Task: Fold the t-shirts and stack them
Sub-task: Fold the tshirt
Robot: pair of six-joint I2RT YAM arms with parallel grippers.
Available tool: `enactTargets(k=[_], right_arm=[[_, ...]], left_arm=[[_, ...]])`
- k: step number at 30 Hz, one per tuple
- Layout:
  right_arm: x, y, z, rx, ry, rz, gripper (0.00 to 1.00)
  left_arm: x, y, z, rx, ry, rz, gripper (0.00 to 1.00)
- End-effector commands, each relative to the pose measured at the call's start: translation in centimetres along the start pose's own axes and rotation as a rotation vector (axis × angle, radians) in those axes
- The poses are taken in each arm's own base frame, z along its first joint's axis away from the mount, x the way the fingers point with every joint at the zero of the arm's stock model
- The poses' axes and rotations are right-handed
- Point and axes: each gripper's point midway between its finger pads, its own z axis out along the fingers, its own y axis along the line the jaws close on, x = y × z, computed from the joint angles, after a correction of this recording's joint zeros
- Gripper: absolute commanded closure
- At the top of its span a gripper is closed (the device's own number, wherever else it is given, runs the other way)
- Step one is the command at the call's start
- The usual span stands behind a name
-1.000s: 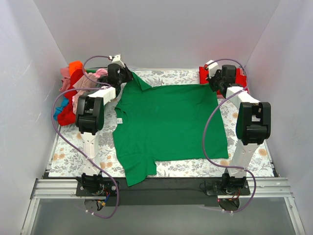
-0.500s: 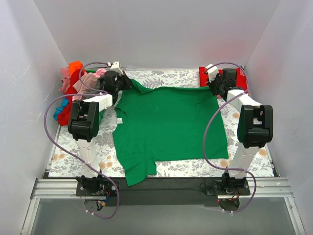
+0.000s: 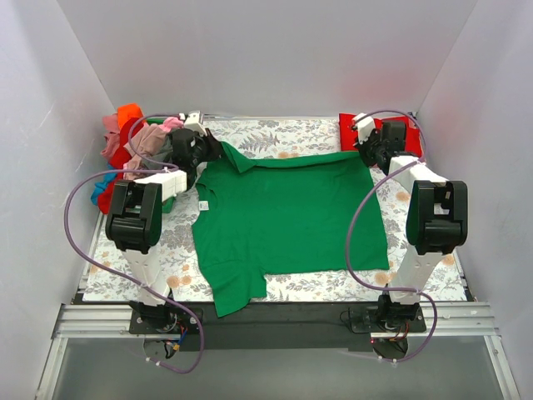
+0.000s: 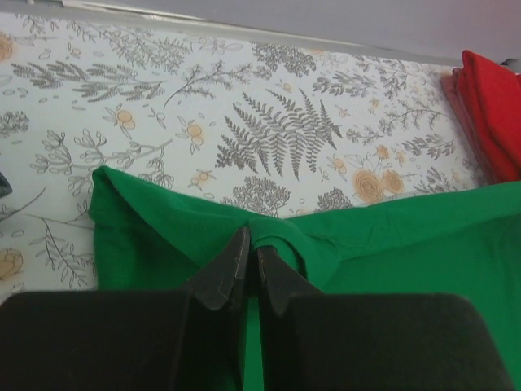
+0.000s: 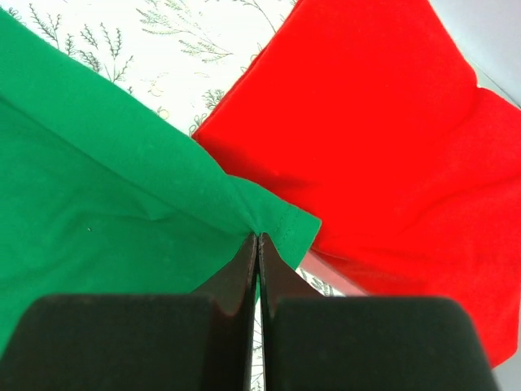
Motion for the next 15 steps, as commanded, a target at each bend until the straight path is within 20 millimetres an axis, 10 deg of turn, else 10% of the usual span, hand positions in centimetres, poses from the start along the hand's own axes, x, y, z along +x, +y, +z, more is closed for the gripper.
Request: enactTargets(k=[1, 15], right_arm=[[-1.5, -2.2, -1.8, 0.053, -0.055, -0.001, 0.98], [-0.4, -1.7, -2.3, 0.034, -0.047, 0.002, 0.98]], left_arm=[[-3.1, -1.6, -2.3, 0.026, -0.067, 0.019, 1.00], [-3.8, -2.7, -5.8, 0.027, -0.087, 0.024, 1.00]])
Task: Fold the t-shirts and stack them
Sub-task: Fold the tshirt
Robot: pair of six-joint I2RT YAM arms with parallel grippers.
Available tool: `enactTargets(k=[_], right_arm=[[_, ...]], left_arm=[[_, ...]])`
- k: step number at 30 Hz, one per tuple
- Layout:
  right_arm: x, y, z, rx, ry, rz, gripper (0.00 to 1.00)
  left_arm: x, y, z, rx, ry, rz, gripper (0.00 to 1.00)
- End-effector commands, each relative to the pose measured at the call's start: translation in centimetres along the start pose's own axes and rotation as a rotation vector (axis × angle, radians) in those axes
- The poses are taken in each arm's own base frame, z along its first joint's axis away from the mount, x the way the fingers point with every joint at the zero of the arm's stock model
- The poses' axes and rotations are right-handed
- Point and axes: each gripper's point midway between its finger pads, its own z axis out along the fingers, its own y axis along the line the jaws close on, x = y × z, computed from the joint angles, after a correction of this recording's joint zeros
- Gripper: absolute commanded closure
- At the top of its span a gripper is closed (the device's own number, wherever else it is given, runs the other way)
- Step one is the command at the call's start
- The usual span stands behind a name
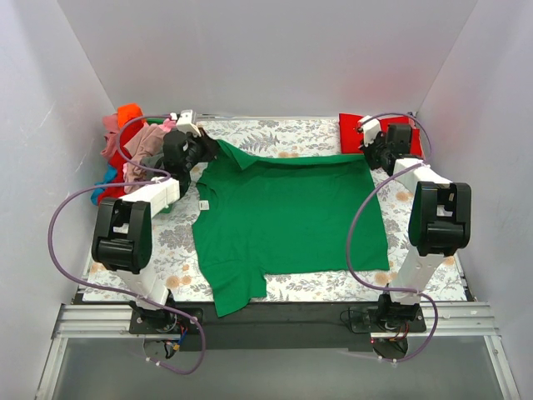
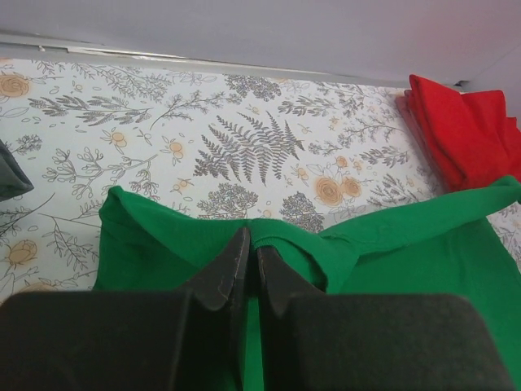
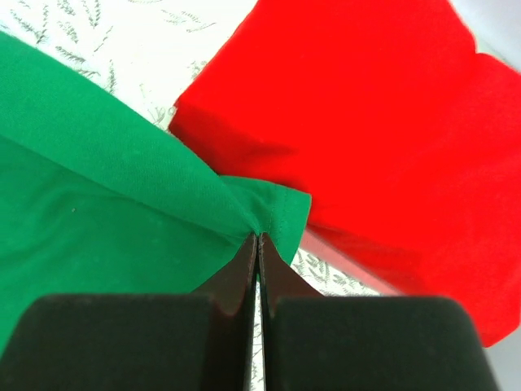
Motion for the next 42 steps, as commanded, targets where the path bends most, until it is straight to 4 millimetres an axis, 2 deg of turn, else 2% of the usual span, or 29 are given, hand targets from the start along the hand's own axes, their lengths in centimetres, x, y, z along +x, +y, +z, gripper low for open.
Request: enactTargets(k=[1, 5, 15, 24, 32, 42], right_arm=[[-2.0, -0.4, -1.6, 0.004, -0.071, -0.023, 0.98], [-2.0, 0.5, -2.1, -0.026, -0.087, -0.026, 0.98], [-0.3, 1.5, -2.4, -0.038, -0.055, -0.037, 0.98], [1.3, 1.4, -2.7, -0.022, -0.018, -0.031, 0.98], [2.4, 2.0, -2.3, -0.039, 0.004, -0.015, 0.97], [4.2, 2.5, -2.1, -0.049, 0.057, -0.036, 0.96]], left_arm=[[-1.2, -0.4, -1.2, -0.002, -0.024, 0.013, 1.00], [-0.2, -0.1, -1.4, -0.009, -0.001, 0.005, 1.00], [0.6, -0.2, -2.5, -0.010, 0.019, -0.002, 1.00], [1.3, -0.2, -4.8, -0.038, 0.029, -0.028, 1.00], [4.0, -0.3, -6.8, -0.044, 0.081, -0.072, 1.00], [4.9, -0.4, -7.1, -0.033, 0.110, -0.081, 1.00]])
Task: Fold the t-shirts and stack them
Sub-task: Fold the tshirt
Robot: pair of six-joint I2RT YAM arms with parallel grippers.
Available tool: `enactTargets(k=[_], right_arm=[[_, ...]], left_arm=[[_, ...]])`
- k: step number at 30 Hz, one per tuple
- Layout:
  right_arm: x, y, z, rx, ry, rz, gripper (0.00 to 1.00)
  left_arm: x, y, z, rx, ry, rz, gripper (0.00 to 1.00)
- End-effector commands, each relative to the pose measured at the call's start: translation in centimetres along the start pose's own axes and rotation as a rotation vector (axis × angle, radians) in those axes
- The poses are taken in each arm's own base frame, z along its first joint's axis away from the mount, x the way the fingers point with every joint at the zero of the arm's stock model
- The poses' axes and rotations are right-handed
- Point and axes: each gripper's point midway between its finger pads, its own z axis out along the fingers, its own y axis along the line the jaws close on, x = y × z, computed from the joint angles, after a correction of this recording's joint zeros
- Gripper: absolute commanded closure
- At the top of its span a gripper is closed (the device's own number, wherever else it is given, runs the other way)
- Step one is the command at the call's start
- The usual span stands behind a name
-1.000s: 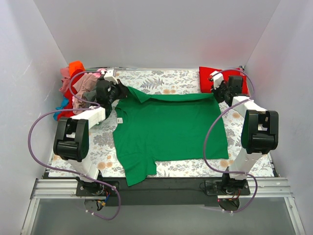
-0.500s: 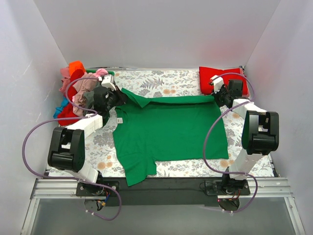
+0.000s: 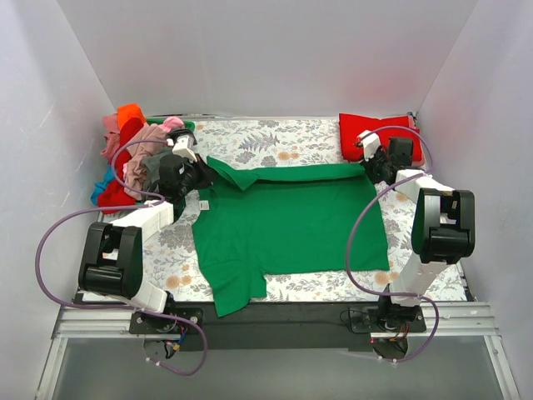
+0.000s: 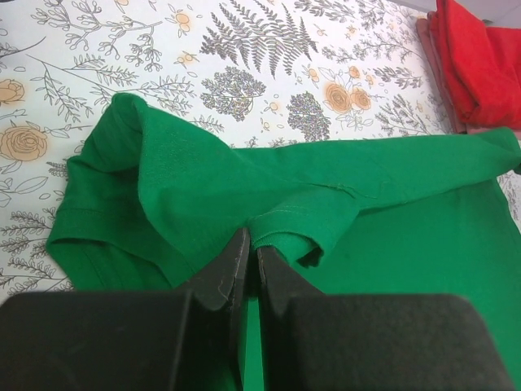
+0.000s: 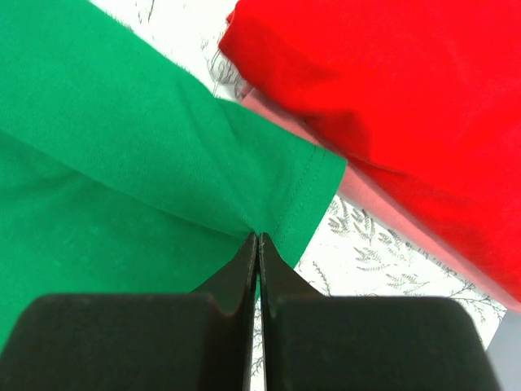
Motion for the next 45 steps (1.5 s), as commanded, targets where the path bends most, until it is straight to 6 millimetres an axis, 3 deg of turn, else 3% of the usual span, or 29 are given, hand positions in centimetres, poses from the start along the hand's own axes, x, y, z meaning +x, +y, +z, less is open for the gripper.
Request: enactTargets(k=[1, 9, 38, 40, 41, 42, 43, 44, 45], right_arm=[[0.6, -0.2, -0.5, 0.013, 0.012, -0.039, 0.96], [0.6, -0.1, -1.1, 0.005, 0.014, -0.118, 0.95], [0.5, -0.6, -1.0, 0.021, 0.023, -0.107, 0.94], [0.7, -0.6, -1.3, 0.026, 0.027, -0.116, 0.92], [1.3, -0.1, -1.5, 0.010, 0.046, -0.115, 0.89], [1.4, 0.0, -1.6, 0.006, 0.050, -0.118, 0.81], [1.8, 0.3, -1.9, 0.000, 0.060, -0.120, 0.76], [1.9, 0.3, -2.3, 0.003, 0.064, -0.116, 0.68], [1.7, 0.1, -2.8, 0.011, 0.060, -0.116, 0.46]], left_arm=[[-0.7, -0.5, -0.7, 0.015, -0.014, 0.006, 1.00], [-0.3, -0.7, -1.0, 0.022, 0.002, 0.005, 1.00], [2.8, -0.1, -1.5, 0.004, 0.117, -0.033, 1.00], [4.1, 0.1, -1.9, -0.005, 0.178, -0.052, 0.90], [4.4, 0.1, -2.1, -0.011, 0.200, -0.057, 0.81], [5.1, 0.6, -2.5, -0.041, 0.231, -0.070, 0.60], [4.6, 0.5, -3.0, -0.053, 0.216, -0.066, 0.53], [4.2, 0.5, -3.4, -0.066, 0.204, -0.061, 0.44], [4.3, 0.6, -4.0, -0.079, 0.204, -0.057, 0.36]])
